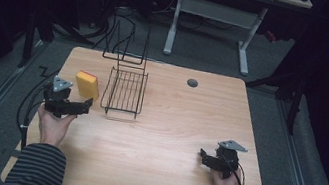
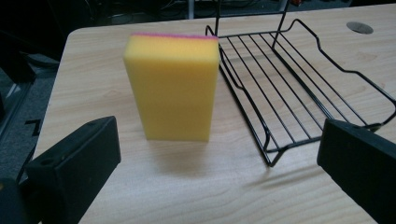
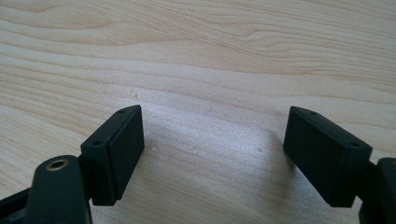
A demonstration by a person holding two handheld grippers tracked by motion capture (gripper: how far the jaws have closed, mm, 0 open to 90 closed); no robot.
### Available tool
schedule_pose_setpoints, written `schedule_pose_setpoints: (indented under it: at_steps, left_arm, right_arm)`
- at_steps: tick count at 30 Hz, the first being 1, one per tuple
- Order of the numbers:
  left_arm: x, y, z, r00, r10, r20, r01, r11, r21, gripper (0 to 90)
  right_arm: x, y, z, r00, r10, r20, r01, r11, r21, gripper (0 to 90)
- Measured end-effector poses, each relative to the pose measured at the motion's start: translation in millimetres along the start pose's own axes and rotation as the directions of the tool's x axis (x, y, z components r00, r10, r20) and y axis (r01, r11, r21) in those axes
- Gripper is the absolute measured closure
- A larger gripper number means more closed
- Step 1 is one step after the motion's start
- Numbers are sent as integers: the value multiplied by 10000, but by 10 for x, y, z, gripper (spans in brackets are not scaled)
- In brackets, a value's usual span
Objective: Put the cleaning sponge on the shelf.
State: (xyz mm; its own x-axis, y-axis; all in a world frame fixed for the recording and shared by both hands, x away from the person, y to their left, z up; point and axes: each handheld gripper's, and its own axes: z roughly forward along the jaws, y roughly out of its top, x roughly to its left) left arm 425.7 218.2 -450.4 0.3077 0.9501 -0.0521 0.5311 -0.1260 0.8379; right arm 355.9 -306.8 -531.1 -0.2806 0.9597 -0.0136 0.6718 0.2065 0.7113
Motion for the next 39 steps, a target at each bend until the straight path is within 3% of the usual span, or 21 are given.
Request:
schedule_pose_setpoints:
  at_steps: [4, 21, 32, 39]
  left_arm:
    - [48, 75, 47, 9999, -152, 38, 152, 9999, -77, 1]
    - [108, 365, 234, 10000, 36, 69, -34, 9997, -261, 0]
    - [170, 447, 415, 9999, -78, -136, 75, 9998, -167, 0]
    - [222, 397, 562, 9998, -183, -25, 183, 9998, 36, 0]
  right_arm:
    - [0, 0, 0, 10000, -2, 0, 2, 10000, -3, 206]
    - [-1, -3, -2, 10000, -23, 13, 23, 10000, -7, 206]
    - [0, -7, -7, 10000, -6, 34, 6, 10000, 9, 206]
    - [-1, -8, -7, 10000, -22, 28, 22, 10000, 1, 206]
